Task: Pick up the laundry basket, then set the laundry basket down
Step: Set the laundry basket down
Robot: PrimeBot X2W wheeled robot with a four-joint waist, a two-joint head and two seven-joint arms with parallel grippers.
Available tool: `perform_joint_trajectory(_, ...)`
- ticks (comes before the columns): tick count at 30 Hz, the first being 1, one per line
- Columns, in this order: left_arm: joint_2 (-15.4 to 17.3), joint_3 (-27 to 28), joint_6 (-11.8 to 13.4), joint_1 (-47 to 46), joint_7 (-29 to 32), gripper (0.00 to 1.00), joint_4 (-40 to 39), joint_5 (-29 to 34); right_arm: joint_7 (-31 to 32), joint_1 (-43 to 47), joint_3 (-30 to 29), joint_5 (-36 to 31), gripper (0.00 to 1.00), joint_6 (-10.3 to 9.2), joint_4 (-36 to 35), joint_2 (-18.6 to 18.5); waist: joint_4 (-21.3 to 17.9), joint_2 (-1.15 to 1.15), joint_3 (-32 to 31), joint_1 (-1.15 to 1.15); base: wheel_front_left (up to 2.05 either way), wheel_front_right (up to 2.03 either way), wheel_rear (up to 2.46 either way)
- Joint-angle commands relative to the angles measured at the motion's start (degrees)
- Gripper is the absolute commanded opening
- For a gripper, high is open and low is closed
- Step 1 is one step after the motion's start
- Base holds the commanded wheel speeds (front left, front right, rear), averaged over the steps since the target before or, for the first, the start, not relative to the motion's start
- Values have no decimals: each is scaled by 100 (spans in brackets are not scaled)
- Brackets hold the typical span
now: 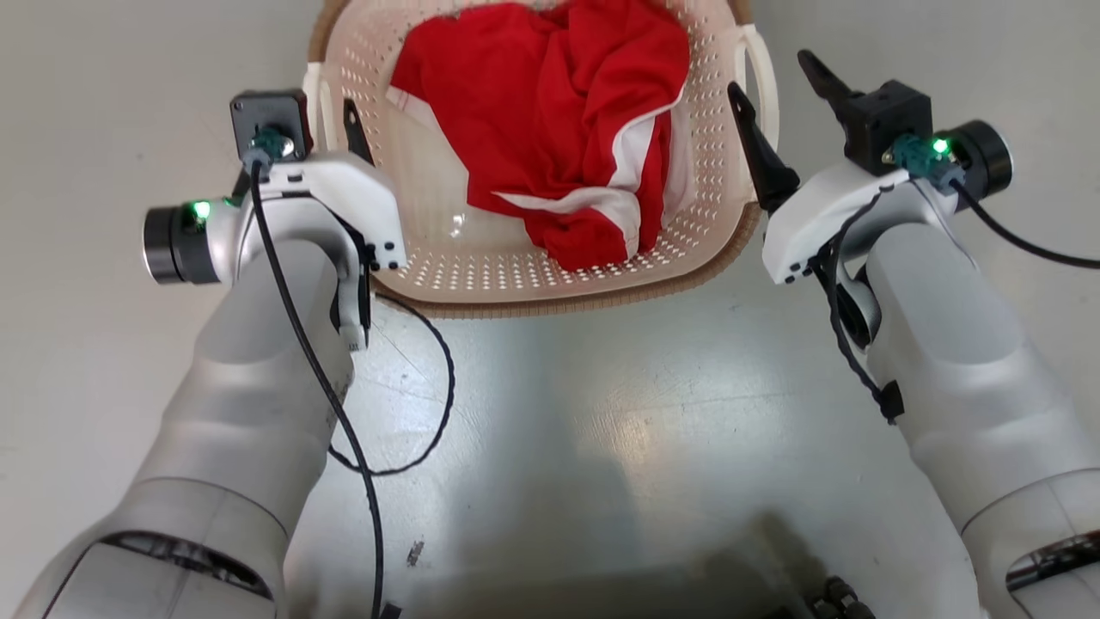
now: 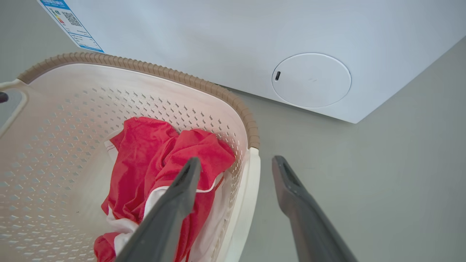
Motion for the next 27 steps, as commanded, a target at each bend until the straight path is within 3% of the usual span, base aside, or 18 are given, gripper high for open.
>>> perform_joint_trajectory(1, 114, 134, -5, 264, -21, 100, -124, 49, -63, 348, 41, -78, 100, 35, -95, 109, 18, 0, -177, 0, 0, 0, 0)
perform_joint_trajectory(12, 80, 501, -217, 1108, -21, 100, -732, 215, -63, 909, -94, -147, 100, 35, -468, 79, 72, 0, -1240, 0, 0, 0, 0)
perform_joint_trajectory(27, 30, 1204, -758, 2360, -21, 100, -1746, 614, -63, 1805, -559, -307, 100, 35, -1053, -42, 128, 0, -2838, 0, 0, 0, 0)
